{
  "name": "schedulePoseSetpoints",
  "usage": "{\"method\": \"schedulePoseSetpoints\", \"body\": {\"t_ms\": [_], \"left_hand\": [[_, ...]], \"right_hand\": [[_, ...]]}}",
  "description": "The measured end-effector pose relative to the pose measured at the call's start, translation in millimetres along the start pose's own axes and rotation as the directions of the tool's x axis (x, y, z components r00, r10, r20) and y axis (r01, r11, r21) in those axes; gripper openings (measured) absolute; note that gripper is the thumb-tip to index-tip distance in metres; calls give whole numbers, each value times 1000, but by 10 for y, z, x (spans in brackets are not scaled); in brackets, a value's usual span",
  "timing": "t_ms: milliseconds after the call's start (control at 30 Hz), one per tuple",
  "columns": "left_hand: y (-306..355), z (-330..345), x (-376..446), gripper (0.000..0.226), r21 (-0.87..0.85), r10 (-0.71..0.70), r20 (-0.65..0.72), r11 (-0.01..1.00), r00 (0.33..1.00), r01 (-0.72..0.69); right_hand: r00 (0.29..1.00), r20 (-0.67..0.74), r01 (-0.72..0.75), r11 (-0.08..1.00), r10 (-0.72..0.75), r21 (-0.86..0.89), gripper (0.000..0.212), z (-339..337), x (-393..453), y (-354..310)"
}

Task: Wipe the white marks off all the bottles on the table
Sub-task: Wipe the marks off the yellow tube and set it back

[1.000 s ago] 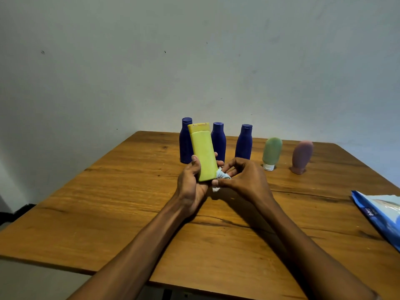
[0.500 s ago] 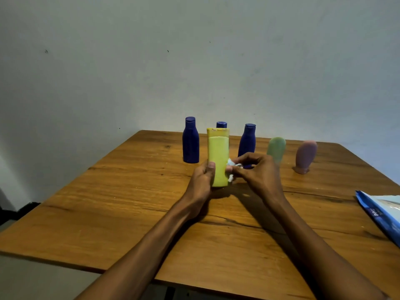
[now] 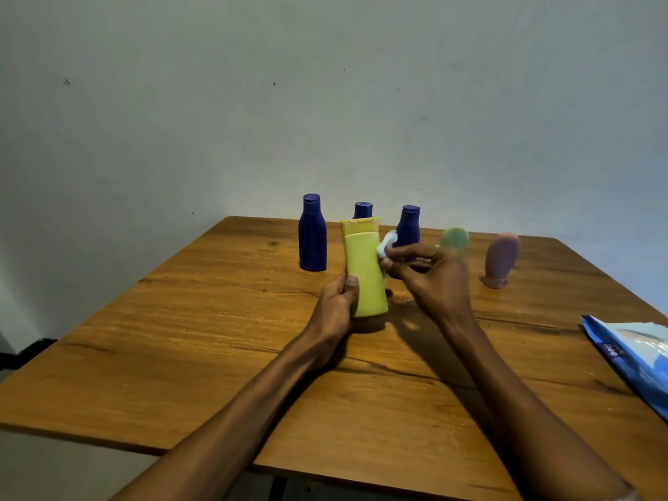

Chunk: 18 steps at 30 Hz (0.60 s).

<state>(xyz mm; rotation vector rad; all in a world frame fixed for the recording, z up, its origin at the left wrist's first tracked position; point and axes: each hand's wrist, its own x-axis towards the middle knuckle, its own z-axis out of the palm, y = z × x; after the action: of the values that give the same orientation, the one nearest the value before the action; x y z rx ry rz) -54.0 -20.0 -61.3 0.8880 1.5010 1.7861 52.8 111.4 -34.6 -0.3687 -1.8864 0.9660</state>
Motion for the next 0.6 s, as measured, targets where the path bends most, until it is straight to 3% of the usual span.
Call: {"method": "schedulePoseSetpoints", "body": {"t_ms": [67,200,333,600], "left_hand": [[0,-36,10,34,-16,16,-45,1000,999,-17],[21,-38,35,35,-4,42,-148,999,988,-43],[42,-73,57,32,-41,64,-199,996,978,-73],[35,-44,45,37,134,197,-197,976,960,-173]], "right_hand": [[993,110,-32,996,40,-79,21,8,-4,23],[979,194,-36,993,58,-116,18,3,-13,-2],[936,333,-58,984,112,-168,27,24,-40,-38],[974,225,57,985,-19,-160,24,88,-86,-23]]}}
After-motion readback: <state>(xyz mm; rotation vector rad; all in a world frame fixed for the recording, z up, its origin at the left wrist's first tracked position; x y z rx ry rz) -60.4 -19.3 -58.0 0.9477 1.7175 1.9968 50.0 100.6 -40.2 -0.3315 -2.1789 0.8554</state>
